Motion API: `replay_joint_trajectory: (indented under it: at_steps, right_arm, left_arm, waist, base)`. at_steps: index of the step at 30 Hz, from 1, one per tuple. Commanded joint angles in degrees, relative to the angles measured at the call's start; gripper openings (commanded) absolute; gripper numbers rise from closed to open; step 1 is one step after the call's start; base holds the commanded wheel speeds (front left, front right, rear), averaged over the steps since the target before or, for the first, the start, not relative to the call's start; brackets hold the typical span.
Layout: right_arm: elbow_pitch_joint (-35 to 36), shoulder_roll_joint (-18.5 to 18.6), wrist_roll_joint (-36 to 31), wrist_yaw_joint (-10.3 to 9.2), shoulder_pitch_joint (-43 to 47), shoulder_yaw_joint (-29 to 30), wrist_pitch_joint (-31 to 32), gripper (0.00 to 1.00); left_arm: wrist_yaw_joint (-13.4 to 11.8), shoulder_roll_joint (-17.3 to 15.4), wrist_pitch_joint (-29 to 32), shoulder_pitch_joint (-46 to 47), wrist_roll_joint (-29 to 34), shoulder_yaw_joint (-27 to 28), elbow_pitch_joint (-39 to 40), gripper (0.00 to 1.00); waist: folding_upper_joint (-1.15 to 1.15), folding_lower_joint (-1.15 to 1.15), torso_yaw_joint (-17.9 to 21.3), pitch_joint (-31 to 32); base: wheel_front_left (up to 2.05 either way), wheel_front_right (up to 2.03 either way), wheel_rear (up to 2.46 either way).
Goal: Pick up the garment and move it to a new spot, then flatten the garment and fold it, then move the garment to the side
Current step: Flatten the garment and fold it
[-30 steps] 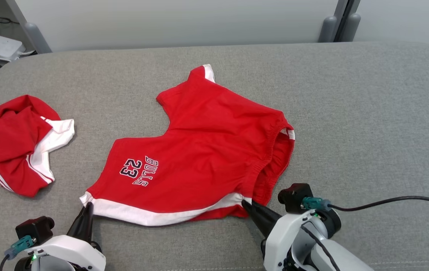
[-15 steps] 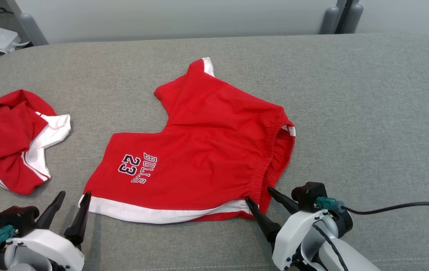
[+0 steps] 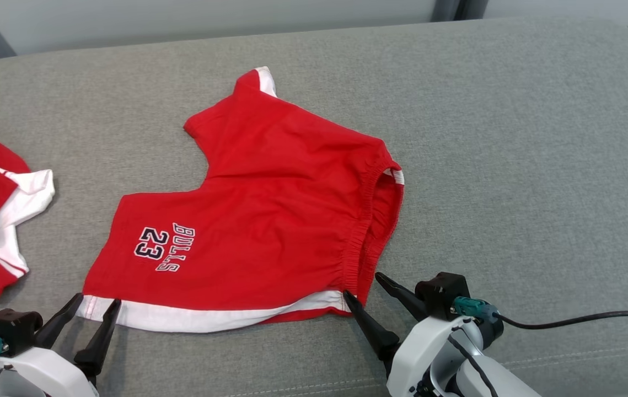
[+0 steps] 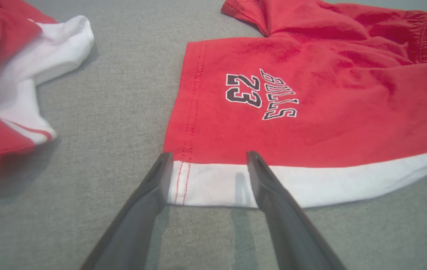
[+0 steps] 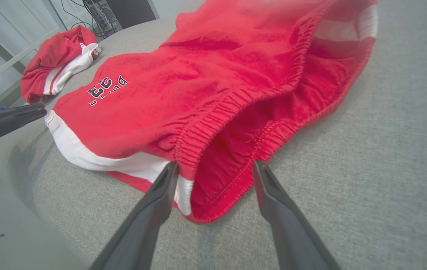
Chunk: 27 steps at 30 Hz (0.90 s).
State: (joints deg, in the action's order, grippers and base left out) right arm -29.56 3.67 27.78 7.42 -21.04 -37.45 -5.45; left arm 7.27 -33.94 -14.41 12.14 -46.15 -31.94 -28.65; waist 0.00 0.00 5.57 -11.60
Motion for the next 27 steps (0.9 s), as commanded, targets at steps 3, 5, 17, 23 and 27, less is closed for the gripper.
replay_joint_trajectory:
  at_steps: [3, 5, 17, 23, 27]
  right_arm:
    - [2.36, -0.79, -0.11, 0.07, 0.93, -1.02, -1.32, 1.0]
    - [2.75, -0.79, -0.06, 0.07, 1.1, -1.24, -1.47, 1.0]
    - [3.38, -0.79, 0.49, 0.07, 1.08, -2.07, -2.08, 1.0]
    - [3.2, -0.79, 0.72, 0.07, 0.73, -2.37, -2.22, 1.0]
    - [2.94, -0.79, 0.88, 0.07, 0.46, -2.59, -2.29, 1.0]
  left_arm:
    - [0.22, -3.47, -0.59, 0.46, -2.07, 1.71, 0.46, 1.0]
    - [0.22, -3.68, -0.59, 0.36, -2.81, 1.81, -0.07, 1.0]
    - [0.22, -4.12, -0.59, 0.62, -7.66, 1.08, -2.01, 1.0]
    - [0.22, -4.44, -0.59, 0.51, -9.47, 0.17, -0.33, 0.31]
    - [0.22, -4.56, -0.59, 0.27, -10.13, -0.23, -0.29, 0.02]
  waist:
    - [0.0, 0.0, 0.96, -0.57]
    - [0.0, 0.0, 1.24, -0.71]
    - [0.0, 0.0, 1.2, -1.3]
    - [0.0, 0.0, 0.94, -1.49]
    - [0.0, 0.0, 0.88, -1.41]
  base:
    - [0.0, 0.0, 0.0]
    - [0.0, 0.0, 0.0]
    - [0.0, 0.0, 0.0]
    - [0.0, 0.0, 0.0]
    - [0.0, 0.0, 0.0]
